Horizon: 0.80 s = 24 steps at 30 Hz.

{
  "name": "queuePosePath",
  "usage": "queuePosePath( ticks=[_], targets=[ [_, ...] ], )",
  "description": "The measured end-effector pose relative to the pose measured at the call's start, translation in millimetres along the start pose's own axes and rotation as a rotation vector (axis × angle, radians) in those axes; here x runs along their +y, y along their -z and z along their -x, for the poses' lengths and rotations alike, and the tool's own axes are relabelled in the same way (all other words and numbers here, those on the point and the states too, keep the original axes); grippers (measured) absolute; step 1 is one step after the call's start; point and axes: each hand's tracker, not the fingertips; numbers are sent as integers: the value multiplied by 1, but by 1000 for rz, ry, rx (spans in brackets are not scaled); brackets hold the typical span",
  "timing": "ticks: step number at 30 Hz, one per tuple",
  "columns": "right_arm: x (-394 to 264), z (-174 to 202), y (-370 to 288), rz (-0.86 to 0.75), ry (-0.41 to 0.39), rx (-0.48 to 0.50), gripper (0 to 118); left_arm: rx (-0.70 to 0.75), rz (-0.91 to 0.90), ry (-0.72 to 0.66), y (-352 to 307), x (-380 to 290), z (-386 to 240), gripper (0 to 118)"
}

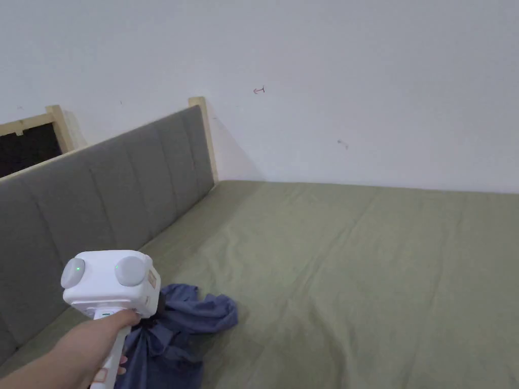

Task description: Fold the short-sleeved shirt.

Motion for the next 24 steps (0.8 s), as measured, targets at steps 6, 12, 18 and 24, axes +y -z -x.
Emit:
queuePosePath(
  ticks=[6, 12, 18, 24],
  targets=[
    [-6, -27, -42, -48, 31, -56, 0, -192, -237, 52, -148, 20, -60, 2],
    [-9, -56, -77, -85, 80, -123, 0, -489, -322, 243, -243, 13, -172, 2],
    [-11, -83, -107, -124, 135, -195, 0, -751, -194, 391, -250, -18, -294, 2],
    [-31, -105, -121, -84, 181, -254, 0, -761, 127, 411, -147, -103, -400, 2]
  ],
)
